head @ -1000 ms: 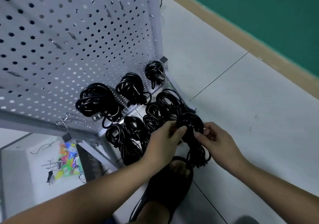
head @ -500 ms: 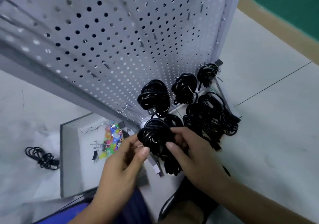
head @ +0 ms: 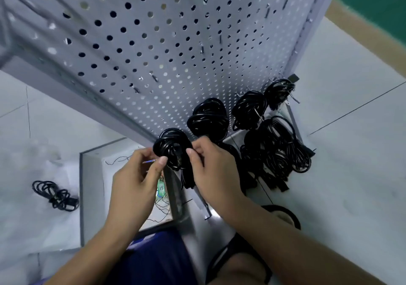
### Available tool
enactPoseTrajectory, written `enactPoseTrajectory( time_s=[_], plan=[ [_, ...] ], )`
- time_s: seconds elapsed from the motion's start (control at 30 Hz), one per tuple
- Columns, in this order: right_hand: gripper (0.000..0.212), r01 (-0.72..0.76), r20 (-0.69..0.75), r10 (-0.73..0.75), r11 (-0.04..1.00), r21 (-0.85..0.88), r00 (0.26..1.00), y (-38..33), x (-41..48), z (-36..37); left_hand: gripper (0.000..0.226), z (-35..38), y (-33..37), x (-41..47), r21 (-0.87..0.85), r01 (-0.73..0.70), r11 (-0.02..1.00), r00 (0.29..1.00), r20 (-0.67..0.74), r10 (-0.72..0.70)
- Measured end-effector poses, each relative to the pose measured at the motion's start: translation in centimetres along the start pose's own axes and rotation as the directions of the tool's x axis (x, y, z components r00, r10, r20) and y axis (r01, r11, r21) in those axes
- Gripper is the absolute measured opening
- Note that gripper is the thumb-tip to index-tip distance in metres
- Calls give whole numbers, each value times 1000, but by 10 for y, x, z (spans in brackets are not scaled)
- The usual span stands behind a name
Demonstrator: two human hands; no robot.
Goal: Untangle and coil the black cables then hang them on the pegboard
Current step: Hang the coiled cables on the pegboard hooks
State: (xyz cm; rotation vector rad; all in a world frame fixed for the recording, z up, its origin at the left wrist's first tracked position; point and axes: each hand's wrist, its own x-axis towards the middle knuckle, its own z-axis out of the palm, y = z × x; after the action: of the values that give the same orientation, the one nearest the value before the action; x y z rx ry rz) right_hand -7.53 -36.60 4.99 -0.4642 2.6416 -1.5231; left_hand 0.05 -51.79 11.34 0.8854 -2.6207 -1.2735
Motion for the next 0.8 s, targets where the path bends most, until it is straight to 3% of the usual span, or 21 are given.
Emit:
enactPoseTrajectory(
  time_s=[0.17,0.27,0.37,0.47,0.6,0.67,0.73,0.8],
  plan=[
    [19,21,16,-21,1000,-21,1000,1,-2,1,36,-1,-4,0,83,48,995,998,27,-51],
    [31,17,90,-16,1000,-6,996,6,-17,-10,52,2,-9,-6,162,83,983,983,151,-108],
    [28,-5,103,8,1000,-29,995,25,-39,-22,45,15,-15,-14,225,93,970,934,317,-163],
    [11,-75,146,91,991,-107,985,54,-60,-28,30,35,-21,-17,192,114,975,825,529,-201],
    [7,-182,217,222,965,-188,951,92,-79,-24,8,66,-30,-18,340,-53,939,636,736,-231],
    [13,-211,249,277,942,-261,928,104,-85,-19,16,86,-37,-15,382,-68,922,575,770,-277],
    [20,-219,269,317,915,-338,909,110,-86,-14,28,105,-44,-11,382,10,924,590,744,-314],
    [26,-221,269,327,907,-359,906,114,-84,-11,45,122,-54,-5,348,131,928,650,678,-345]
  ],
)
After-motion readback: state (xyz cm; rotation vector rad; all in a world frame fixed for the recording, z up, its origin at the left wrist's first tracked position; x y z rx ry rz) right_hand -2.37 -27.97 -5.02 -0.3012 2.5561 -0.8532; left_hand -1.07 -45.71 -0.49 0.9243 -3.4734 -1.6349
